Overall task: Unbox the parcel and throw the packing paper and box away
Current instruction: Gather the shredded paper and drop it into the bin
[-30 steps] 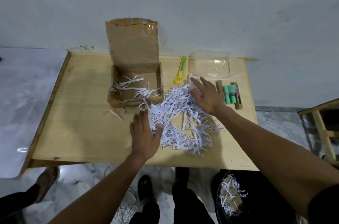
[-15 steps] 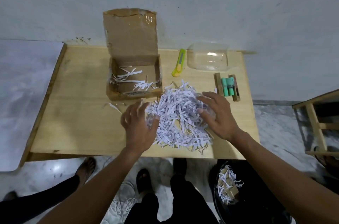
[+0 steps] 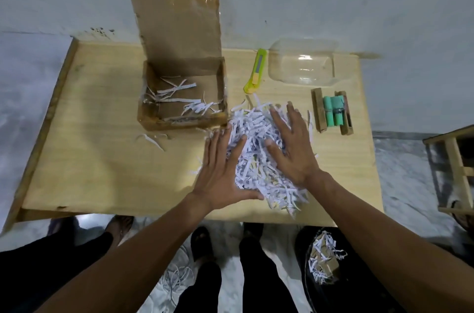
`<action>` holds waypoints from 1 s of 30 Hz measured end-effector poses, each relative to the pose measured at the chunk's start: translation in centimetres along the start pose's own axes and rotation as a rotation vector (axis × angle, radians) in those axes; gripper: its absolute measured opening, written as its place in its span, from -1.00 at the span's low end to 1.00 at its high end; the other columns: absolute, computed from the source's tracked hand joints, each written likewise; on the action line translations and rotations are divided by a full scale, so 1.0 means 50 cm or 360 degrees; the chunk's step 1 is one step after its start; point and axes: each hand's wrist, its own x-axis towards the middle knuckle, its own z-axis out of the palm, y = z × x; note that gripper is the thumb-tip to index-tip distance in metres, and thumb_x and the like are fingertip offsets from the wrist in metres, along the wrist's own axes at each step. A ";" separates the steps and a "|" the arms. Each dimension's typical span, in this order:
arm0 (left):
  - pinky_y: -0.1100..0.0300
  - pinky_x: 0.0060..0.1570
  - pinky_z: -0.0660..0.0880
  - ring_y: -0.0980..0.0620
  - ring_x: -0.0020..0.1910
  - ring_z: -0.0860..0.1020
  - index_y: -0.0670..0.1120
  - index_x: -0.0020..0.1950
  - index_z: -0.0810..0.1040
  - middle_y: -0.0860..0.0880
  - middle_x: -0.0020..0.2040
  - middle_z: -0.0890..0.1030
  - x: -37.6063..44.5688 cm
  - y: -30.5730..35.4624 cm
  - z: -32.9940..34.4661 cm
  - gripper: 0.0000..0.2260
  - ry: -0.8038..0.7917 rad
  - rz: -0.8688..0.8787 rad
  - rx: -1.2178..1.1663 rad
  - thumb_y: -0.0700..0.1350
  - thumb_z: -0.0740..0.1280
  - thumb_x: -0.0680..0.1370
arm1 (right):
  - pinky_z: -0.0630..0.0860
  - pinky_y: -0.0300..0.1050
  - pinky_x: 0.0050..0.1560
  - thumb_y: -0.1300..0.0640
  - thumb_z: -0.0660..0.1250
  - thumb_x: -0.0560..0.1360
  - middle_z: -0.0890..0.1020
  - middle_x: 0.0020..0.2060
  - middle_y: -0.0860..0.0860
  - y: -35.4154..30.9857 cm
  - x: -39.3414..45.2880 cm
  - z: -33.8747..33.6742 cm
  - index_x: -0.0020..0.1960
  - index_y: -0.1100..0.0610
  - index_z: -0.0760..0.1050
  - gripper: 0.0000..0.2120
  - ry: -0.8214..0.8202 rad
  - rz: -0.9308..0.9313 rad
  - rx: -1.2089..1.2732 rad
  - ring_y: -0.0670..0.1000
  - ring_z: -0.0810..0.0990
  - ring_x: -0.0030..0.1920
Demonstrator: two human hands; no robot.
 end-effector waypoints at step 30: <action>0.42 0.29 0.30 0.22 0.37 0.40 -0.18 0.41 0.43 -0.03 0.38 0.49 0.077 0.089 0.018 -0.54 0.0817 -0.0574 -0.1403 0.05 0.06 0.64 | 0.11 0.21 0.51 -0.08 -0.06 0.66 0.31 0.50 -0.09 -0.071 -0.024 0.072 0.52 0.10 0.23 -0.50 0.0332 0.0129 0.0867 -0.09 0.15 0.54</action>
